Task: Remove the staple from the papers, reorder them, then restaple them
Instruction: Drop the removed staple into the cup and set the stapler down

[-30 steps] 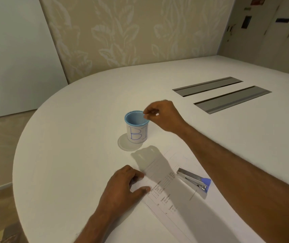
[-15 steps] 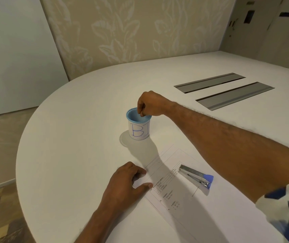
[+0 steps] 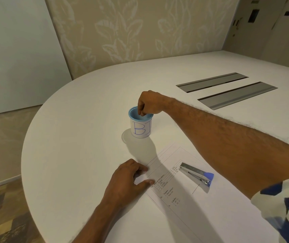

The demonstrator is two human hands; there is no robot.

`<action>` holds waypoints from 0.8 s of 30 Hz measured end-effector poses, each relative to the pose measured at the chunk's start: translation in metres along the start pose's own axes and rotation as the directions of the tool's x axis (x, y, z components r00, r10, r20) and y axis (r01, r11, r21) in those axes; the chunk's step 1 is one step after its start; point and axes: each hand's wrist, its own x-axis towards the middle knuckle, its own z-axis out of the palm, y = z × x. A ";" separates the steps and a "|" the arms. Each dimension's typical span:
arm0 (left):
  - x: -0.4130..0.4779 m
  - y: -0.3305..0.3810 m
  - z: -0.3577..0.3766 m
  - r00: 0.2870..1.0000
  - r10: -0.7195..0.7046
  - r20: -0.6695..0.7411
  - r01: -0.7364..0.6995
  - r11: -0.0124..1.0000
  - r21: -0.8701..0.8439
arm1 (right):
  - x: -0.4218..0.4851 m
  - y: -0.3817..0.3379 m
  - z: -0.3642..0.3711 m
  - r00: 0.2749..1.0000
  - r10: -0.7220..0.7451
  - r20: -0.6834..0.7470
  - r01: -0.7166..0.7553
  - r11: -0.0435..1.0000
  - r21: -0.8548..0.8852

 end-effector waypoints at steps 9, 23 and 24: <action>0.000 0.001 -0.002 1.000 -0.030 -0.002 0.030 0.999 -0.039 | -0.064 0.018 -0.002 0.934 0.161 -0.320 0.081 0.776 0.625; 0.016 0.011 0.005 0.978 -0.111 -0.177 0.140 0.977 0.160 | -0.208 0.056 0.095 0.949 0.297 -0.104 -0.235 0.888 0.395; 0.018 0.013 0.007 0.980 -0.116 -0.160 0.146 0.972 0.187 | -0.211 0.055 0.096 0.950 0.300 -0.087 -0.250 0.896 0.367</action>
